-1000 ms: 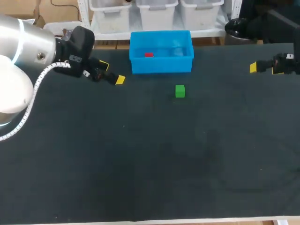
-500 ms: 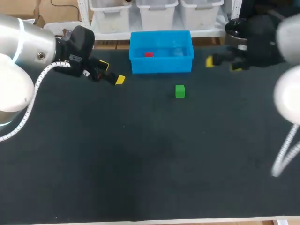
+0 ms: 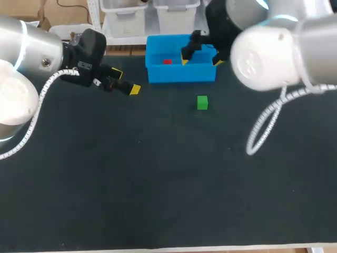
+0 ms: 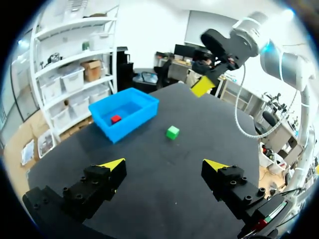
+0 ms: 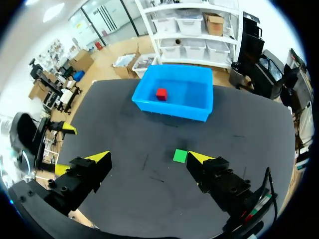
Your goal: Use the left arm to pick the red cube and place it into the blue plastic box first, then use the right arm to grasp the green cube and put it into the same blue plastic box after the first action is fully finished.
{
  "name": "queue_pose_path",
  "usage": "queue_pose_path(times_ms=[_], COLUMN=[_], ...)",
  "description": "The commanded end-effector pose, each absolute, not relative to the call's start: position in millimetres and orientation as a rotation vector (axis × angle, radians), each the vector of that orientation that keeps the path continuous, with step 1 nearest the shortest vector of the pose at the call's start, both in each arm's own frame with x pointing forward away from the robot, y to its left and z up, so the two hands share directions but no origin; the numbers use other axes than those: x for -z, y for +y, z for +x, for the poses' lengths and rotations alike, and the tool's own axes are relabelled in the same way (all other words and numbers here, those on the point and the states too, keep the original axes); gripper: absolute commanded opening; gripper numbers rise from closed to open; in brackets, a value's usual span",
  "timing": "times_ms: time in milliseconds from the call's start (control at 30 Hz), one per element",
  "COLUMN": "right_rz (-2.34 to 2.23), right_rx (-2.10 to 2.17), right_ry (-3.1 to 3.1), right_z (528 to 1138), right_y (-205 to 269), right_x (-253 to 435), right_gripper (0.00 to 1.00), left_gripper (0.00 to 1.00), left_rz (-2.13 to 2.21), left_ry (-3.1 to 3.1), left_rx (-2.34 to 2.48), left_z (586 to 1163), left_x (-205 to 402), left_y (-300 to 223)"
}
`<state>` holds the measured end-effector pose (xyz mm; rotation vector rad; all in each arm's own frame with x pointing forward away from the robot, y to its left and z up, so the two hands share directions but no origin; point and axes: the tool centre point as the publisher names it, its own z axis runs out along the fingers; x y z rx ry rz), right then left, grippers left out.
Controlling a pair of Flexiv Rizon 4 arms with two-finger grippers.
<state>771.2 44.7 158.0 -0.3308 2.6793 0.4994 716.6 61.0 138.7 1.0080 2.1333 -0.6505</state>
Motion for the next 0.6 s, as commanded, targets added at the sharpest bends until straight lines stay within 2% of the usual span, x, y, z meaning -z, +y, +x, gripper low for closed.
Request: queue_pose_path(times_ms=[33, 600], right_rz=[-0.355, -0.309], right_rx=[-0.403, -0.327], right_ry=[2.833, 2.950], right_z=[799.9, 793.8], right_y=[61.8, 54.3], right_x=[-156.0, -146.3], right_gripper=[1.00, 1.00], left_gripper=[1.00, 1.00], left_rz=[1.007, 1.007], left_ry=[2.123, 2.123], left_rx=[0.657, 0.657], left_z=[716.1, 716.1], left_x=[-137.1, -137.1], left_y=[62.4, 62.4])
